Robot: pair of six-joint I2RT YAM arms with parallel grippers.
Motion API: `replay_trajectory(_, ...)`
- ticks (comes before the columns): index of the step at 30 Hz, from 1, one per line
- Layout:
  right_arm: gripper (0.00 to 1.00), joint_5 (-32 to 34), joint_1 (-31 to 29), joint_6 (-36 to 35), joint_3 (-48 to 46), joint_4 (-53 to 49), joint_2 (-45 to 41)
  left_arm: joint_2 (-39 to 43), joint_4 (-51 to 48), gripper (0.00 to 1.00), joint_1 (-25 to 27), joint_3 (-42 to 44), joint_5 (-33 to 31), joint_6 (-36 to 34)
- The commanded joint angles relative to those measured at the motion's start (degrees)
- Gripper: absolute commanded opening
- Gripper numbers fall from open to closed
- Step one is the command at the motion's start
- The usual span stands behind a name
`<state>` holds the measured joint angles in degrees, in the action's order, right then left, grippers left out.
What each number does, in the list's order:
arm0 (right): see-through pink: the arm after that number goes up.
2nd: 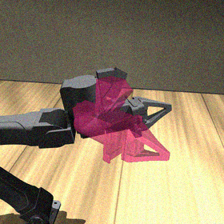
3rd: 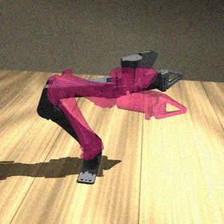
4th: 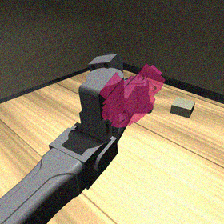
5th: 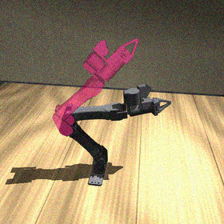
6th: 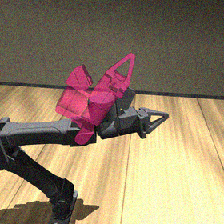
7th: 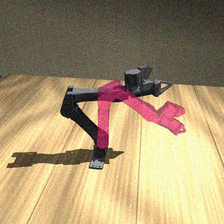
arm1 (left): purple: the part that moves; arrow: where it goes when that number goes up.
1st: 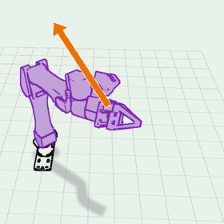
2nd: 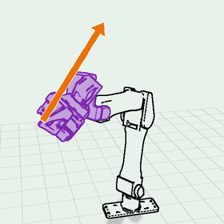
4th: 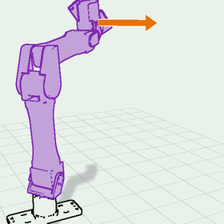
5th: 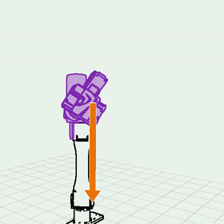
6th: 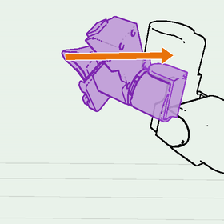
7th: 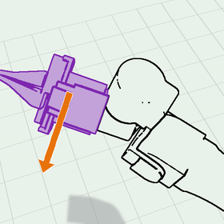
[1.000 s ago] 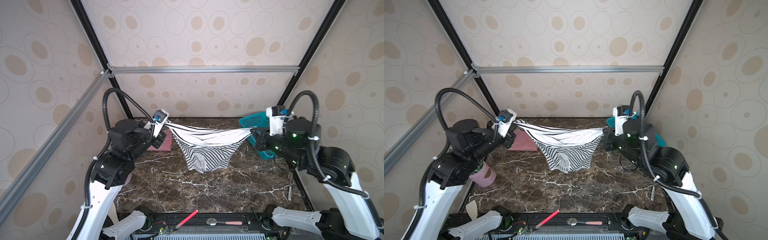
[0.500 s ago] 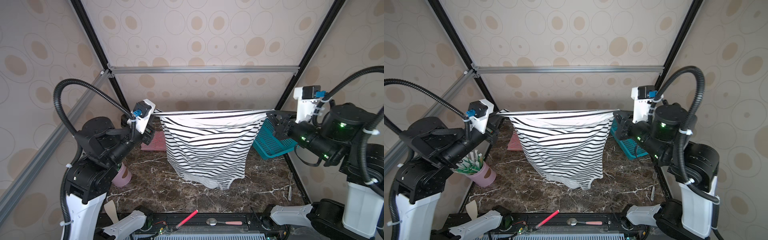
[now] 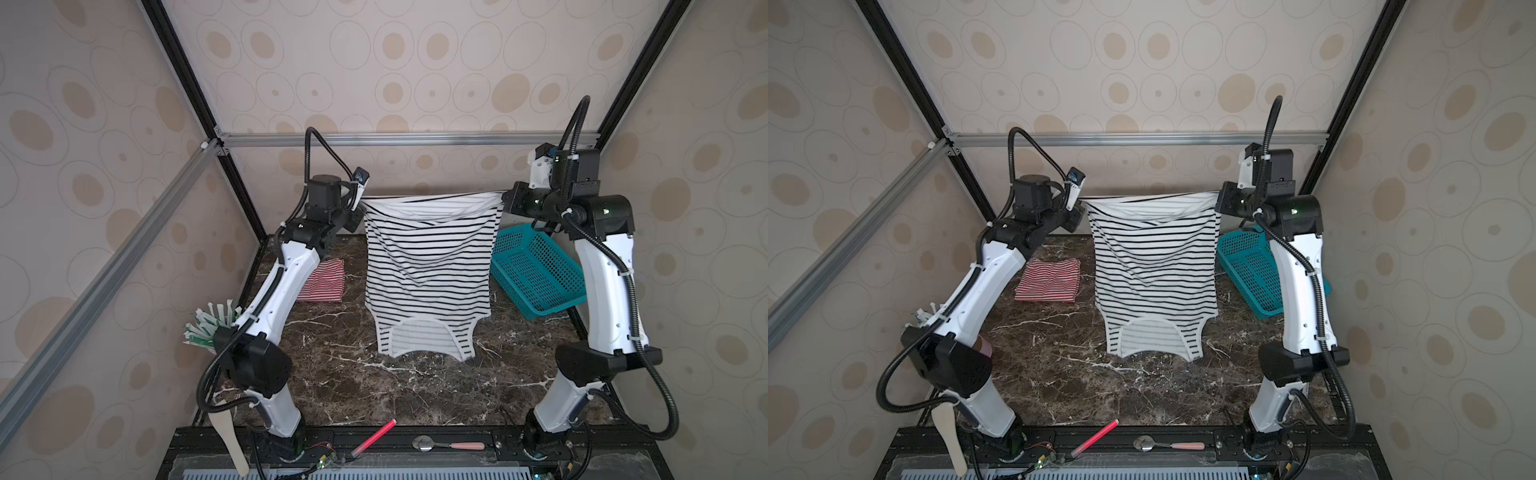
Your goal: Fold and stack the tank tops
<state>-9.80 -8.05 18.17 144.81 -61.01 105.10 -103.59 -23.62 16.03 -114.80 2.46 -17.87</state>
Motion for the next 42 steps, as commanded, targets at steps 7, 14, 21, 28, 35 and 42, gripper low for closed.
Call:
replay_trajectory(7,0.00,-20.0,6.2,6.9,6.9,14.4,3.0,-4.3,2.8,0.00,-3.8,-21.3,1.9,5.4)
replay_trajectory(14,0.00,-22.2,6.3,7.8,-19.4,23.5,-4.3,8.3,14.3,0.00,-5.2,12.9,3.0,3.9)
replay_trajectory(21,0.00,-23.8,6.0,10.3,-58.3,38.7,-18.8,18.6,19.6,0.00,-6.6,45.1,6.0,-0.6)
replay_trajectory(28,0.00,-22.3,4.4,9.3,-82.3,40.1,-32.1,28.0,15.1,0.00,-6.7,62.3,12.5,-6.2)
replay_trajectory(35,0.00,-21.4,3.3,6.7,-96.5,33.4,-41.0,30.2,6.8,0.00,-6.6,71.4,14.3,-15.0)
replay_trajectory(42,0.00,-19.6,1.7,7.5,-107.8,29.1,-48.9,30.3,-0.5,0.00,-6.5,76.0,15.3,-22.6)
